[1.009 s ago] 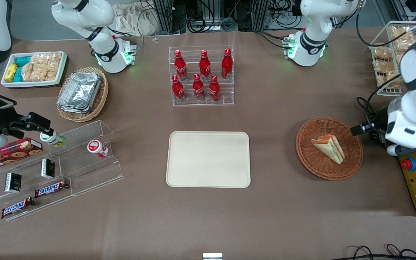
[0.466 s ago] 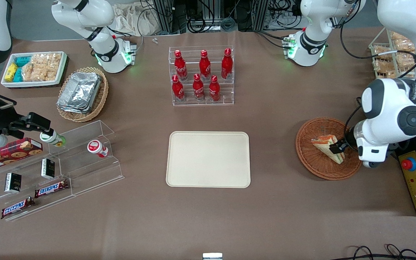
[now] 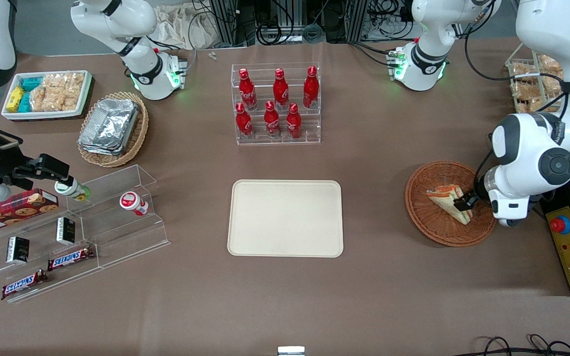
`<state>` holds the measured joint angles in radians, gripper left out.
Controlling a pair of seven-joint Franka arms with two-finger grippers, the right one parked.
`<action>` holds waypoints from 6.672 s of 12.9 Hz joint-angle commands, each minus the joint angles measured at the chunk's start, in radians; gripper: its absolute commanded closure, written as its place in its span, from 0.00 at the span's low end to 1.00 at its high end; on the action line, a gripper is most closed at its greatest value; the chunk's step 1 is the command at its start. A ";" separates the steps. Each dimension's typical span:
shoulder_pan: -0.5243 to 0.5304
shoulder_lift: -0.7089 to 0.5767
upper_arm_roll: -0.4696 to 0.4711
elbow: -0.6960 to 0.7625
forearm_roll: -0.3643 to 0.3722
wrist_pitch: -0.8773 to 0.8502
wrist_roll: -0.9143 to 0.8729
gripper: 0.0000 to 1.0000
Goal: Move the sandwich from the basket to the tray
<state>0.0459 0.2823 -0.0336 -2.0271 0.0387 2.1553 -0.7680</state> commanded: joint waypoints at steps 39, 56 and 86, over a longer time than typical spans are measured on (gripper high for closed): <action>-0.116 0.032 -0.124 0.569 0.070 -0.580 0.154 0.99; -0.526 0.546 -0.163 0.725 -0.020 -0.172 0.145 1.00; 0.017 -0.196 -0.150 0.331 0.003 -0.344 0.457 0.00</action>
<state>0.0471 0.1670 -0.1749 -1.5692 0.0438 1.7565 -0.3291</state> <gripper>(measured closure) 0.000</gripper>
